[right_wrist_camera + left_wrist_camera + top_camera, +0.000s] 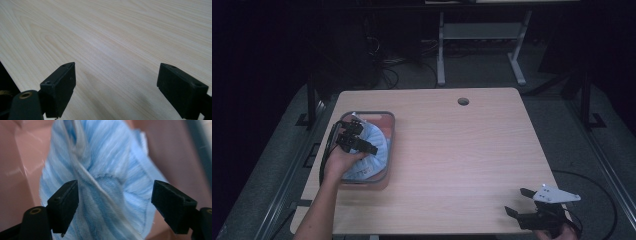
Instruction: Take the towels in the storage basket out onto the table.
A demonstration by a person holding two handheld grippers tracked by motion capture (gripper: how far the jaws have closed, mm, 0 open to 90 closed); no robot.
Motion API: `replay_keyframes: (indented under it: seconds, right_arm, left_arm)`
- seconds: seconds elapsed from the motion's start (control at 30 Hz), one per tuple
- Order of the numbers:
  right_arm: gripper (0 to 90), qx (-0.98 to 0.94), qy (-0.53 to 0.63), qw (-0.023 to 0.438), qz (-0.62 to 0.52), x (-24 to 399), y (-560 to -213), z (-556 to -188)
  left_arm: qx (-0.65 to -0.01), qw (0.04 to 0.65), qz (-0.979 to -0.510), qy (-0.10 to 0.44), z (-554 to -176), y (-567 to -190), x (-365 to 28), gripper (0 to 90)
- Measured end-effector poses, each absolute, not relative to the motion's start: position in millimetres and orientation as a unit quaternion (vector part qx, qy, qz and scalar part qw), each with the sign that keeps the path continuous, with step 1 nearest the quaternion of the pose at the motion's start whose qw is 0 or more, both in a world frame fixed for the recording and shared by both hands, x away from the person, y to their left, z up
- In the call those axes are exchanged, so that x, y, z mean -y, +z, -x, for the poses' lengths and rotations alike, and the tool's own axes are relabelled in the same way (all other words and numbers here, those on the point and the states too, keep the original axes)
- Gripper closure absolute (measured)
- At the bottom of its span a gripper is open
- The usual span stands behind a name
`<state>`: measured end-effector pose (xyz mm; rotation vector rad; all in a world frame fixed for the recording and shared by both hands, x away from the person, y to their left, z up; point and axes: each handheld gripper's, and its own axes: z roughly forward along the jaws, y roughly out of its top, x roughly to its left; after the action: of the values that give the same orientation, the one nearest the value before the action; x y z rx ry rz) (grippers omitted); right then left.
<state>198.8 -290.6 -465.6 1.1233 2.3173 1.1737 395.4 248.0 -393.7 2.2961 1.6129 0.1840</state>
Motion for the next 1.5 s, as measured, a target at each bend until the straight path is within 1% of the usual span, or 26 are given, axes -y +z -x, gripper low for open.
replay_keyframes:
  seconds: [0.1, 0.17, 0.27, 0.3, 0.43, 0.57, 0.6, 0.63, 0.67, 1.1, 1.17, 1.3, 1.5]
  right_arm:
    - [14.9, -0.809, 0.410, 0.155, -0.393, 290.5, -465.6, -198.4]
    - [14.9, -0.808, 0.410, 0.155, -0.393, 290.7, -465.7, -198.4]
    - [14.9, -0.807, 0.411, 0.155, -0.395, 292.1, -465.6, -198.2]
    - [14.9, -0.807, 0.412, 0.156, -0.393, 292.8, -465.7, -198.3]
    - [14.9, -0.807, 0.412, 0.156, -0.393, 292.8, -465.9, -198.5]
    - [14.9, -0.807, 0.411, 0.158, -0.392, 290.7, -465.5, -198.0]
    - [14.9, -0.806, 0.413, 0.158, -0.393, 290.6, -465.4, -197.8]
    - [14.9, -0.806, 0.413, 0.158, -0.393, 290.6, -465.4, -197.8]
    - [14.9, -0.806, 0.412, 0.158, -0.394, 291.1, -465.8, -198.0]
    - [14.9, -0.805, 0.413, 0.157, -0.397, 290.6, -466.3, -198.4]
    - [15.0, -0.805, 0.412, 0.157, -0.397, 290.4, -466.1, -198.4]
    - [14.9, -0.803, 0.411, 0.157, -0.401, 290.1, -466.8, -198.6]
    - [14.9, -0.802, 0.412, 0.159, -0.403, 290.5, -466.7, -198.7]
  left_arm:
    - [-0.571, 0.153, -0.804, 0.062, -398.8, -400.2, -246.7, 24.3]
    - [-0.571, 0.134, -0.808, 0.066, -401.0, -405.8, -245.5, 24.0]
    - [-0.570, 0.110, -0.811, 0.069, -402.9, -412.8, -246.0, 28.1]
    - [-0.571, 0.109, -0.811, 0.070, -403.1, -413.9, -246.3, 28.1]
    - [-0.566, 0.098, -0.816, 0.070, -403.7, -417.7, -246.2, 35.8]
    - [-0.560, 0.086, -0.820, 0.082, -403.7, -420.2, -243.7, 43.1]
    - [-0.558, 0.083, -0.821, 0.085, -403.5, -420.6, -243.5, 46.7]
    - [-0.559, 0.083, -0.821, 0.087, -403.3, -420.8, -243.6, 46.7]
    - [-0.559, 0.085, -0.820, 0.087, -403.3, -420.9, -244.6, 49.2]
    - [-0.565, 0.088, -0.816, 0.086, -403.0, -420.2, -247.3, 55.1]
    - [-0.567, 0.091, -0.814, 0.085, -403.2, -419.4, -248.9, 57.2]
    - [-0.563, 0.089, -0.816, 0.093, -402.3, -418.2, -246.8, 58.8]
    - [-0.568, 0.111, -0.812, 0.079, -400.7, -413.1, -256.3, 62.1]
